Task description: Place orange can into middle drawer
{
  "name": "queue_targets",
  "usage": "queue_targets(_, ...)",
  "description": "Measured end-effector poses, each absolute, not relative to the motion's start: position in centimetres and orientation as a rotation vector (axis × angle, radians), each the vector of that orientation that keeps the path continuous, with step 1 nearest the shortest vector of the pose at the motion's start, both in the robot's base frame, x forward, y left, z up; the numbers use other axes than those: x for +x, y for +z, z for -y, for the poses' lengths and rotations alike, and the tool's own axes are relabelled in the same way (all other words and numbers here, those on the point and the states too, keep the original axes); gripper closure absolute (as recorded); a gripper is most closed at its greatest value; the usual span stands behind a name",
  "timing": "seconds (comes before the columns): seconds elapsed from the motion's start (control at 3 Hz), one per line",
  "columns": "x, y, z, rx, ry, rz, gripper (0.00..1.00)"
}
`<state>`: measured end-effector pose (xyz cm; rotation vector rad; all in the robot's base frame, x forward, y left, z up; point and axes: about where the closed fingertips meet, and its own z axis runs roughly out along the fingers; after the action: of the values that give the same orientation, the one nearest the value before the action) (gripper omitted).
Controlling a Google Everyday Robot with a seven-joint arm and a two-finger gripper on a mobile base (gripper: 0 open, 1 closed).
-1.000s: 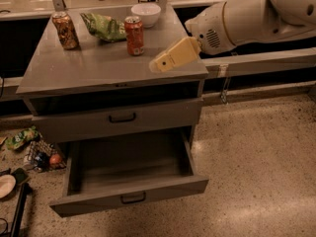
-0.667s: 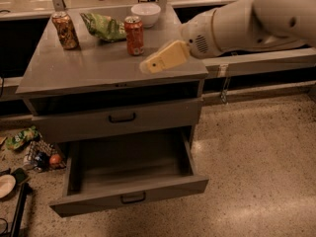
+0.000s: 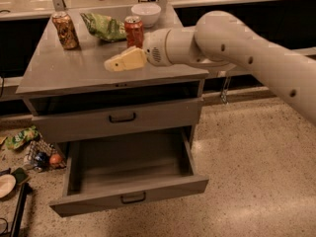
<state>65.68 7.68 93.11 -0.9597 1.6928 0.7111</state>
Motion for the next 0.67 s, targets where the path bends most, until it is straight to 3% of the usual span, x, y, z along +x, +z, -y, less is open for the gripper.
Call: queue_targets(0.67,72.9,90.7,-14.8,-0.996,0.731,-1.628,0.00)
